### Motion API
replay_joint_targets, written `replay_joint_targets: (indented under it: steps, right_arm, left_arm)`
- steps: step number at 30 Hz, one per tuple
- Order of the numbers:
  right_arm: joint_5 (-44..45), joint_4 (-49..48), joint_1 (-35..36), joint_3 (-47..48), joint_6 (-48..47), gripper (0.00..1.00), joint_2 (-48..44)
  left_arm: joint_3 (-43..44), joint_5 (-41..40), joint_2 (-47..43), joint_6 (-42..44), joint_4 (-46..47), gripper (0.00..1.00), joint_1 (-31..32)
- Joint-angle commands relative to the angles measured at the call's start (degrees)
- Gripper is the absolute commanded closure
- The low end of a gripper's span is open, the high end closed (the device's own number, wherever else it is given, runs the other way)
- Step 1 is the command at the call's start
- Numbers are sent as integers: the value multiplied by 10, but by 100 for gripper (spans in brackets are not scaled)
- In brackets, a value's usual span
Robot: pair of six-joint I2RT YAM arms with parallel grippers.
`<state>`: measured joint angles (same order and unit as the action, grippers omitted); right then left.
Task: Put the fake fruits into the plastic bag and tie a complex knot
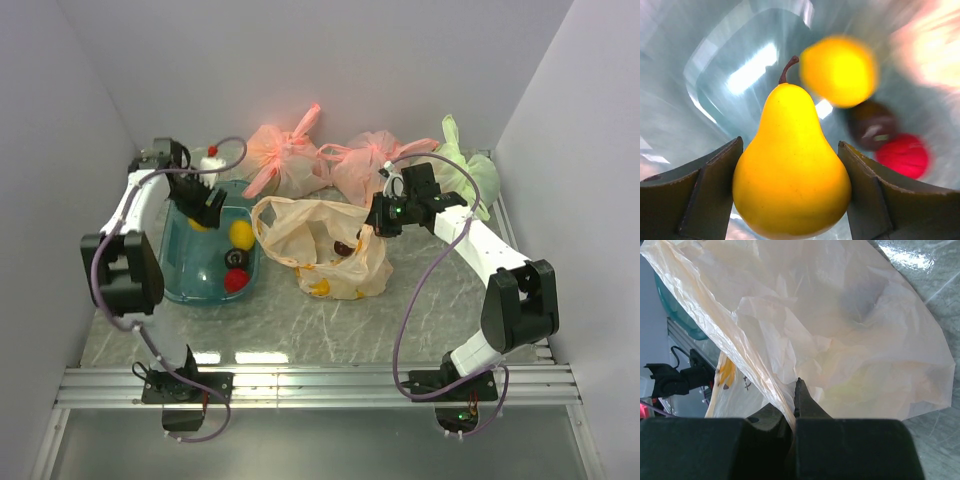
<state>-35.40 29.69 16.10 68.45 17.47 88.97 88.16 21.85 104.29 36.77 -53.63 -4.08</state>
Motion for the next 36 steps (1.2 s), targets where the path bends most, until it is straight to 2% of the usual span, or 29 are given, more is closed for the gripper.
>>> replay_joint_targets:
  steps: [1, 2, 8, 14, 18, 21, 22, 25, 27, 28, 31, 36]
  right_arm:
    - [-2, -1, -4, 23, -10, 100, -3]
    - [-2, -2, -3, 22, -10, 100, 0]
    - [-1, 3, -4, 33, -11, 100, 3]
    - [-5, 6, -4, 42, -8, 100, 9]
    - [-5, 8, -4, 42, -7, 100, 9]
    - [-6, 5, -4, 37, -7, 100, 8]
    - [-6, 5, -4, 36, -9, 100, 7]
    - [0, 11, -4, 38, -14, 100, 4]
    - [1, 11, -4, 37, -16, 100, 5]
    - [2, 11, -4, 37, -18, 100, 8]
    - [2, 12, -4, 38, -21, 100, 9]
    - [3, 12, -4, 38, -21, 100, 5]
  left_arm:
    - [74, 73, -96, -23, -47, 70, 70]
    - [83, 71, -99, -24, -52, 72, 120]
    - [82, 75, -123, -64, 16, 71, 286]
    - [61, 86, -70, -92, 70, 72, 382]
    - [36, 93, -28, -110, 119, 72, 398]
    - [28, 89, -1, -135, 166, 62, 399]
    - [30, 89, 6, -140, 173, 46, 399]
    - [33, 92, -4, -152, 187, 20, 398]
    - [34, 82, -17, -155, 189, 12, 399]
    - [36, 78, -33, -157, 181, 5, 399]
    - [47, 72, -77, -166, 165, 1, 391]
    - [27, 96, -167, -210, 161, 1, 307]
